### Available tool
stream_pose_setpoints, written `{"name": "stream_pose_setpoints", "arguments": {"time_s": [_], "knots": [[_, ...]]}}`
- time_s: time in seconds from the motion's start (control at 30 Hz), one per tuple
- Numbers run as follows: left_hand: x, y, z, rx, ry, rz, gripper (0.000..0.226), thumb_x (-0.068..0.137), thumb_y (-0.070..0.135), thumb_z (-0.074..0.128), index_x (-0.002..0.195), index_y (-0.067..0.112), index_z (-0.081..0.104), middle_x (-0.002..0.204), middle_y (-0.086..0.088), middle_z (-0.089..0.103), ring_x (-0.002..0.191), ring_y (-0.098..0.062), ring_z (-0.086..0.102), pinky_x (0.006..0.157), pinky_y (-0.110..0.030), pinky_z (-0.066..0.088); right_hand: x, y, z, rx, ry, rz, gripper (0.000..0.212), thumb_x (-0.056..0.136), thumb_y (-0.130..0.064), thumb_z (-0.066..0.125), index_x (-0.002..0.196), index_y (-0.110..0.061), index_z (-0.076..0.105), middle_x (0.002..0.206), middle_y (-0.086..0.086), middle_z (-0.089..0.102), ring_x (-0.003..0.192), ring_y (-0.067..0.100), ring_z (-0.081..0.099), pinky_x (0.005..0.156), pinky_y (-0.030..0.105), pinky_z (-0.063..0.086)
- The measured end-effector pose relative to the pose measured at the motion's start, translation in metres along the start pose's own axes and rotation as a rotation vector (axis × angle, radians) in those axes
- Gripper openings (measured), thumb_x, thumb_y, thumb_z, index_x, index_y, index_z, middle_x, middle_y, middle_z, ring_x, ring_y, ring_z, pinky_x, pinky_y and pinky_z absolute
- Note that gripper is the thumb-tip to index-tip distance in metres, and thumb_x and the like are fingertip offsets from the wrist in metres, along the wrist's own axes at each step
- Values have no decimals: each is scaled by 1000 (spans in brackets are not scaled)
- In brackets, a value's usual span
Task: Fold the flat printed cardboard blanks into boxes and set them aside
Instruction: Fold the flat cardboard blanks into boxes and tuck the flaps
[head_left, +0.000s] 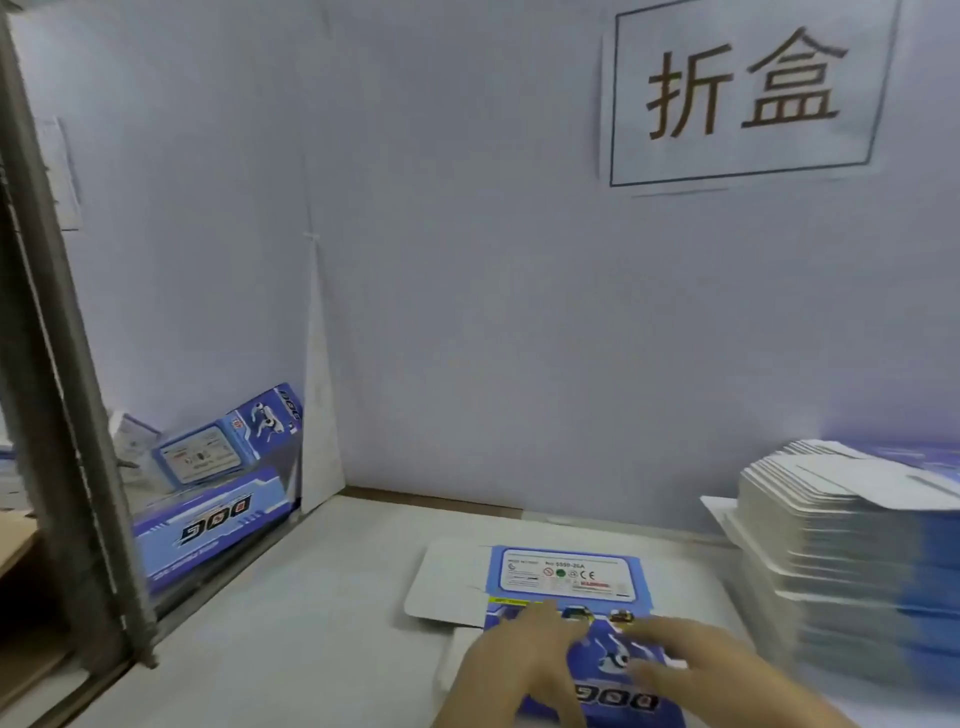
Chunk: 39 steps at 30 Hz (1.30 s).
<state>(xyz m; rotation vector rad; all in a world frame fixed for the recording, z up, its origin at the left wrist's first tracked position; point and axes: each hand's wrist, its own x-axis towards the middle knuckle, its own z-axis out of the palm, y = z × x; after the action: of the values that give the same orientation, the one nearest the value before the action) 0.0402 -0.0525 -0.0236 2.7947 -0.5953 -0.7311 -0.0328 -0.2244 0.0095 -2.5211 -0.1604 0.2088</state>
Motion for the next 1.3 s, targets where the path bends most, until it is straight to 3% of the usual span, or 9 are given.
{"name": "stream_pose_setpoints", "arguments": {"time_s": [0.17, 0.27, 0.43, 0.57, 0.67, 0.77, 0.97, 1.17, 1.3], "knots": [[-9, -2, -8, 25, 4, 53, 72, 80, 53, 69, 142, 35, 37, 140, 2, 40, 126, -25, 42, 96, -36, 39, 6, 18, -6, 29, 182, -3, 30, 97, -38, 54, 128, -34, 55, 131, -14, 56, 113, 4, 52, 87, 16, 43], [-26, -2, -17, -47, 55, 66, 58, 89, 51, 60, 142, 41, 40, 141, 5, 44, 119, -17, 45, 91, -29, 37, 6, 21, -8, 130, 427, -69, 37, 98, -29, 55, 135, -31, 51, 138, -11, 52, 120, 7, 49, 102, 25, 40], [-72, -6, -47, -67, 961, 196, 25, 99, 32, 50, 118, 34, 65, 104, 9, 71, 85, -11, 62, 71, -17, 47, -3, 11, -23, 425, 894, -196, 49, 98, -19, 55, 144, -24, 42, 144, -9, 45, 129, 10, 45, 107, 32, 37], [-102, 1, -57, -393, 1427, 415, 7, 92, 31, 58, 97, 30, 62, 77, 23, 67, 59, -2, 61, 48, -7, 41, -8, 2, -30, 558, 859, -235, 51, 98, -22, 53, 146, -27, 37, 137, -8, 48, 122, 11, 49, 98, 32, 41], [-109, 12, -61, -906, 1376, 559, 15, 90, 38, 49, 99, 35, 60, 95, 15, 71, 87, -6, 68, 59, -10, 51, -12, -9, -30, 674, 737, -282, 45, 98, -24, 51, 141, -30, 41, 131, -10, 53, 119, 10, 53, 96, 28, 41], [-106, 21, -59, -1099, 1251, 592, 26, 87, 38, 48, 110, 43, 57, 101, 12, 72, 96, -6, 68, 62, -14, 54, -18, -18, -29, 853, 622, -355, 31, 95, -27, 52, 125, -29, 54, 113, -10, 70, 104, 11, 67, 79, 27, 56], [-98, 37, -53, -1098, 1111, 604, 45, 82, 41, 55, 126, 49, 47, 121, 18, 64, 113, -3, 60, 95, -37, 53, -23, -16, -38, 1012, 637, -355, 37, 79, -42, 60, 113, -31, 57, 99, -12, 73, 84, 8, 72, 56, 21, 56], [-95, 45, -49, -1033, 1057, 551, 84, 68, 56, 59, 146, 40, 30, 132, 18, 55, 114, 8, 54, 78, -11, 52, -21, -9, -39, 1016, 626, -311, 48, 73, -47, 65, 117, -32, 54, 101, -9, 74, 86, 14, 74, 59, 27, 58], [-90, 49, -45, -1067, 920, 589, 101, 65, 66, 72, 148, 43, 21, 128, 21, 56, 113, 3, 58, 83, -22, 56, -22, -13, -35, 1011, 585, -345, 47, 77, -54, 71, 117, -35, 54, 102, -15, 73, 90, 9, 72, 62, 22, 58]]}}
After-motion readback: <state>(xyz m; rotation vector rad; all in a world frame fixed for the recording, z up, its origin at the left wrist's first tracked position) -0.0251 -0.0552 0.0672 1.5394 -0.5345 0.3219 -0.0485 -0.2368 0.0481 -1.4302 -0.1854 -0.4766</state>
